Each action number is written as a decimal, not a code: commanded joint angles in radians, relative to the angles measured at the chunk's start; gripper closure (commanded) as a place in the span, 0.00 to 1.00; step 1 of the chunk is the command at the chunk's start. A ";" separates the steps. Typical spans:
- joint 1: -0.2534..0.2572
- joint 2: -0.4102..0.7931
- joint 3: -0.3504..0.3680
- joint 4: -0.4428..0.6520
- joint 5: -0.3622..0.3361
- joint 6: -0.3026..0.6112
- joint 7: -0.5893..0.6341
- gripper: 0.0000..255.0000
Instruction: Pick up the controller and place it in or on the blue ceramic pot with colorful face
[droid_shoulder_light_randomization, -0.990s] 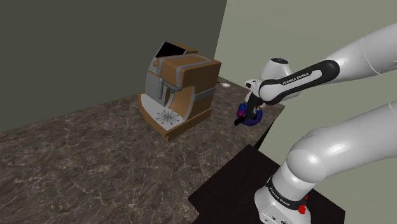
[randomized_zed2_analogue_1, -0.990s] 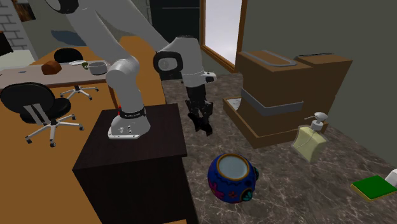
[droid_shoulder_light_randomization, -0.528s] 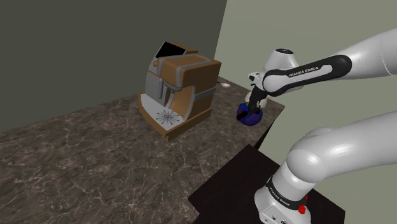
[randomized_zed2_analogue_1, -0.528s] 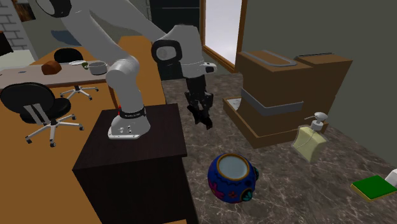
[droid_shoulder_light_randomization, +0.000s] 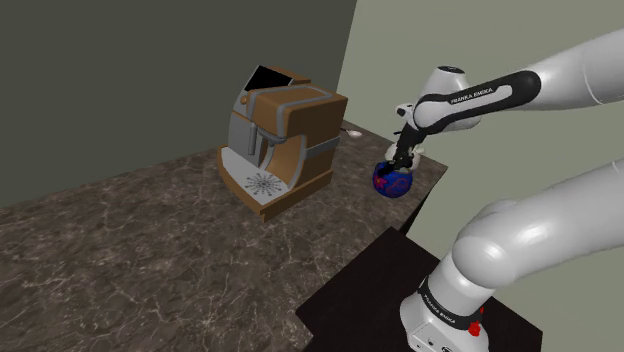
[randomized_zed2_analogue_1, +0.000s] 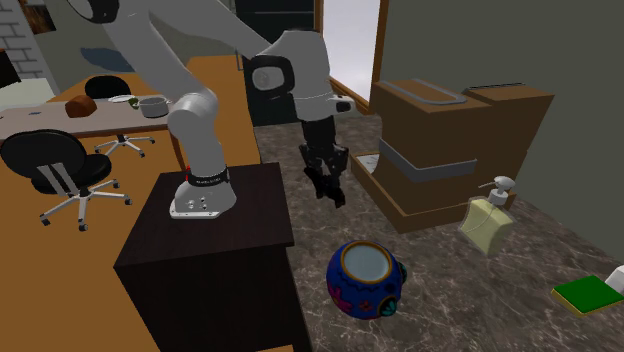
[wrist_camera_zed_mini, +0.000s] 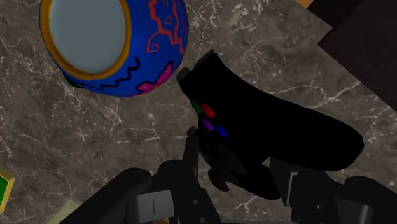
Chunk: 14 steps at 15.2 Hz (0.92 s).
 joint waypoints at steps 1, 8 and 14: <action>0.022 0.067 -0.055 0.054 0.027 0.024 -0.059 1.00; 0.150 0.336 -0.268 0.293 0.275 0.055 -0.340 1.00; 0.130 0.653 -0.339 0.538 0.679 -0.006 -0.683 1.00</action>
